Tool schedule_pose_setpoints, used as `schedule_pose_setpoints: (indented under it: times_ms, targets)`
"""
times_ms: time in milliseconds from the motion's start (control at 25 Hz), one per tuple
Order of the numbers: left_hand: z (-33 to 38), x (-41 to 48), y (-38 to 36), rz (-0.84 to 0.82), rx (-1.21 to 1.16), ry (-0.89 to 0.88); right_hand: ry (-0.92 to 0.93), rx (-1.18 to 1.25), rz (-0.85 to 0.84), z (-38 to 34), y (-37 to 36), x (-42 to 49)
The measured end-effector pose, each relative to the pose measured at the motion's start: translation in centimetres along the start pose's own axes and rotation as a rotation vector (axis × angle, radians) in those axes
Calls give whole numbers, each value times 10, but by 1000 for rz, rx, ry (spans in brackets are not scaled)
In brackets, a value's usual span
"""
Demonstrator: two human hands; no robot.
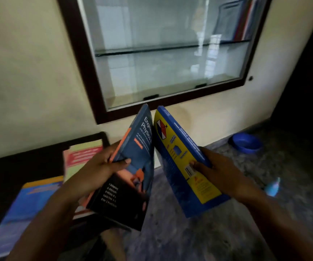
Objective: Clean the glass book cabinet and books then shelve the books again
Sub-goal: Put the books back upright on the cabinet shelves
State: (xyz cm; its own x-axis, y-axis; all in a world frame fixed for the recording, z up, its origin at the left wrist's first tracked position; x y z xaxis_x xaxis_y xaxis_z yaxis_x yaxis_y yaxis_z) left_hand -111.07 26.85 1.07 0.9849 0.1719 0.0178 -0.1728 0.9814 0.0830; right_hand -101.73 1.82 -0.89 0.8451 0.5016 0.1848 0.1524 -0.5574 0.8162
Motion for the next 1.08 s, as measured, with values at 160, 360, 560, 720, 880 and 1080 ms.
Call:
schedule_pose_setpoints:
  times_ms: [160,360,560,720,880,1080]
  targets:
    - [13,80,-95,-30,101,-114,-72,-63,153,89,66,22]
    - [6,195,-196,36,295,-250,-172,-104,304,191,137,74]
    - [17,330,-290,134,264,-420,-230,-97,402,296,214,172]
    - [51,451,-359,183,229,-559,-232,-138,442,371,281,260]
    - [77,548,-418,282,170,-628,-193,-80,479,441,328,344]
    - [108,667,-475,500,152,-647,-19,58,518,522,388,473]
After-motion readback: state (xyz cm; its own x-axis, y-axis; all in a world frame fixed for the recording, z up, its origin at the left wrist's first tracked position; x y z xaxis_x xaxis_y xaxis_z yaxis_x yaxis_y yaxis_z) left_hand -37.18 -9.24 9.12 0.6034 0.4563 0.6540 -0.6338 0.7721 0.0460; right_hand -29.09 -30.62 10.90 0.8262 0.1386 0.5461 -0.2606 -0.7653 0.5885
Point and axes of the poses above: each hand's wrist, its own x-axis towards the middle knuckle, its own y-axis out of the back of the hand, z = x × y, the point moved 1 cm from there along x, towards the middle knuckle, and after that the axes turned 13 degrees about -x, right-handed, at the moved point
